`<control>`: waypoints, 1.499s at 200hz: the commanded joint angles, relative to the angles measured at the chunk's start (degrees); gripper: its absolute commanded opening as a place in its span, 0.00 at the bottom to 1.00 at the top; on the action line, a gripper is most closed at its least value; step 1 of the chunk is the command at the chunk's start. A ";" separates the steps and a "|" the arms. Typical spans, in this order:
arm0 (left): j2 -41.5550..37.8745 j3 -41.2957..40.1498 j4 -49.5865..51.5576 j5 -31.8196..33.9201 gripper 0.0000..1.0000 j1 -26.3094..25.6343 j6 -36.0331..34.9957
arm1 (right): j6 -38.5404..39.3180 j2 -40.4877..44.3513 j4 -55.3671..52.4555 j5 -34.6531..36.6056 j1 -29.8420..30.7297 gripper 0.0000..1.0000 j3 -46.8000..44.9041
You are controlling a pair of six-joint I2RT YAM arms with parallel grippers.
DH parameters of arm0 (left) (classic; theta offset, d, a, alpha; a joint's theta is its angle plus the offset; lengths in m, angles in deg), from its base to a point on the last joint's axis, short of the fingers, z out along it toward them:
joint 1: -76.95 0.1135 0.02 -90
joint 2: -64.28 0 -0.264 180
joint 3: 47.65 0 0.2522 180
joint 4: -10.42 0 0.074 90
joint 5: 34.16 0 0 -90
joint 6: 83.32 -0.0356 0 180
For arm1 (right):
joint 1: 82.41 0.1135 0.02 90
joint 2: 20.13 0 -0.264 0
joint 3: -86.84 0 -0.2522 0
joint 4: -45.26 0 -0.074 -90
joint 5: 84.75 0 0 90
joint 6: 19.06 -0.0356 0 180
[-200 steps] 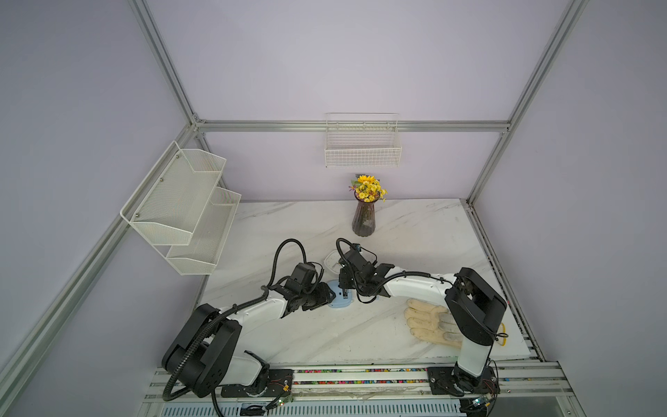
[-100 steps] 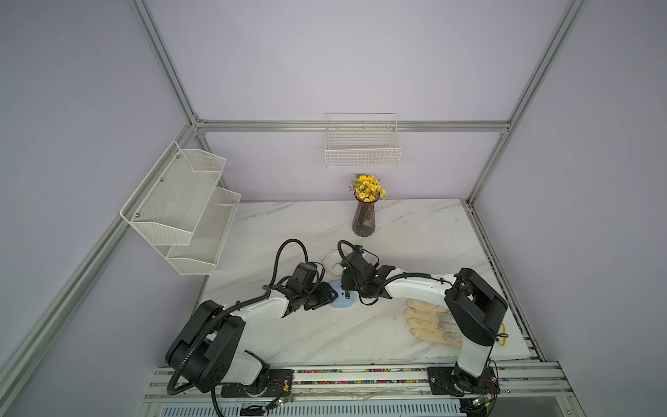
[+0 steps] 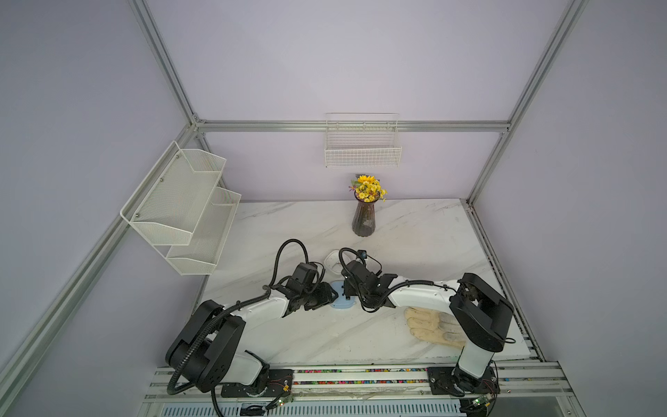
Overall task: Insert the battery into the alarm
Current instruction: Install the battery in the alarm.
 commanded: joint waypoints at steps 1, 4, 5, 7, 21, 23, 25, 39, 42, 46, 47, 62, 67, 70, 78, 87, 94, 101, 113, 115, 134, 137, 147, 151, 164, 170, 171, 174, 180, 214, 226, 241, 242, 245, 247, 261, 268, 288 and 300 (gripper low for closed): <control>1.91 -1.06 5.34 3.03 0.44 -0.65 -0.37 | -1.00 -1.17 -8.48 -2.23 2.19 0.12 -4.46; 1.95 -1.06 5.32 3.06 0.44 -0.65 -0.37 | -0.93 -1.07 -8.25 -2.15 2.32 0.12 -4.68; 1.95 -1.13 5.32 3.11 0.44 -0.61 -0.32 | -0.83 -1.02 -8.16 -2.14 2.35 0.12 -4.75; 1.96 -1.11 5.29 3.13 0.44 -0.57 -0.31 | -0.72 -0.98 -8.00 -2.09 2.44 0.12 -4.91; 1.96 -1.11 5.32 3.25 0.44 -0.72 -0.24 | 0.55 -0.88 -6.99 -1.65 3.18 0.12 -5.65; 1.96 -1.06 5.36 3.20 0.44 -0.73 -0.20 | 0.70 -0.92 -6.83 -1.55 3.28 0.12 -5.75; 1.96 -1.05 5.39 3.19 0.44 -0.74 -0.19 | 0.81 -0.93 -6.72 -1.46 3.38 0.12 -5.84; 1.96 -1.11 5.32 3.25 0.44 -0.74 -0.19 | 1.00 -0.78 -6.42 -1.57 3.44 0.12 -6.20; 1.89 -1.14 5.32 3.25 0.44 -0.75 -0.19 | 1.02 -0.75 -6.34 -1.65 3.44 0.12 -6.23; 1.91 -1.19 5.31 3.25 0.44 -0.82 -0.19 | 1.02 -0.49 -6.29 -1.81 3.47 0.12 -6.19; 1.80 -1.19 5.31 3.25 0.44 -0.82 -0.19 | 1.02 -0.47 -6.30 -1.84 3.50 0.12 -6.25; 1.54 -1.36 5.31 3.33 0.44 -0.83 -0.10 | 1.32 0.74 -6.11 -2.16 3.44 0.12 -6.10; 1.40 -1.42 5.31 3.42 0.44 -0.81 -0.04 | 1.53 1.21 -6.10 -1.99 3.47 0.12 -5.89; 1.35 -1.41 5.32 3.42 0.44 -0.82 -0.02 | 1.71 1.50 -6.05 -1.94 3.44 0.12 -5.65; 1.28 -1.50 5.31 3.42 0.44 -0.85 -0.02 | 2.12 2.28 -6.08 -2.04 3.44 0.13 -4.99; 1.26 -1.54 5.32 3.42 0.44 -0.91 -0.02 | 2.56 3.16 -5.87 -2.44 3.44 0.13 -4.35; 1.22 -1.61 5.36 3.42 0.44 -0.91 -0.02 | 3.12 3.71 -5.46 -2.89 3.39 0.13 -3.80; 1.25 -1.63 5.35 3.42 0.45 -0.91 -0.02 | 3.44 4.08 -5.29 -3.16 3.32 0.14 -3.10; 1.01 -1.80 5.45 3.42 0.45 -0.91 0.00 | 3.65 4.24 -5.25 -3.90 2.92 0.14 -1.61; 0.97 -1.79 5.35 3.42 0.45 -0.89 -0.01 | 3.68 4.14 -5.32 -4.09 2.91 0.14 -1.15; 0.46 -1.63 5.31 3.06 0.48 -0.89 0.07 | 3.73 3.99 -4.87 -5.50 1.99 0.14 0.50; 0.43 -1.56 5.29 3.03 0.48 -0.91 0.07 | 3.60 3.95 -4.82 -5.68 1.80 0.14 0.66; -1.90 -1.31 5.33 3.23 0.50 -0.90 0.14 | 3.06 3.88 -4.86 -6.15 1.23 0.14 1.13; -2.22 -1.14 5.32 3.25 0.50 -0.91 0.16 | 2.84 3.89 -4.90 -6.30 1.00 0.14 1.24; -2.69 -0.52 5.31 3.07 0.52 -0.91 0.31 | 2.37 4.16 -4.77 -6.53 0.55 0.14 0.85; -2.70 -0.20 5.25 2.86 0.52 -0.91 0.40 | 2.18 4.53 -4.59 -6.52 0.53 0.14 0.50; -2.70 -0.13 5.24 2.83 0.52 -0.91 0.41 | 2.17 4.59 -4.53 -6.52 0.53 0.14 0.39; -2.64 0.05 5.15 2.74 0.53 -0.91 0.42 | 2.02 4.84 -4.54 -6.49 0.53 0.14 0.18; -2.37 0.40 4.85 2.56 0.53 -0.91 0.47 | 1.82 5.28 -4.39 -6.35 0.43 0.14 -0.33; -0.59 2.37 2.89 1.53 0.56 -0.89 1.03 | 0.58 8.59 -4.41 -4.80 0.27 0.14 -2.89; 1.96 3.13 2.22 1.33 0.58 -0.91 1.04 | 0.22 9.59 -4.44 -4.27 0.06 0.14 -3.90; 2.74 4.01 1.80 1.63 0.60 -0.90 0.73 | -0.26 10.45 -4.59 -3.73 -0.14 0.14 -5.01; 2.74 4.04 1.84 1.65 0.60 -0.91 0.71 | -0.28 10.50 -4.61 -3.68 -0.15 0.14 -5.13; 2.89 4.29 1.74 1.73 0.60 -0.91 0.61 | -0.32 10.62 -4.56 -3.57 -0.21 0.14 -5.27; 2.98 4.44 1.72 1.75 0.61 -0.91 0.54 | -0.35 10.74 -4.55 -3.50 -0.20 0.14 -5.39; 3.87 5.55 1.32 1.84 0.61 -0.91 0.08 | -0.69 11.30 -4.46 -3.09 -0.35 0.14 -6.27; 4.42 6.17 1.03 1.84 0.62 -0.91 -0.09 | -0.75 11.38 -4.45 -2.94 -0.44 0.14 -6.56; 6.52 7.90 -0.30 0.54 0.62 -0.94 -0.62 | -1.04 11.51 -4.40 -2.49 -0.72 0.14 -7.06; 7.93 8.85 -1.31 -0.51 0.62 -1.40 -1.13 | -1.24 11.75 -4.26 -2.52 -1.14 0.14 -7.43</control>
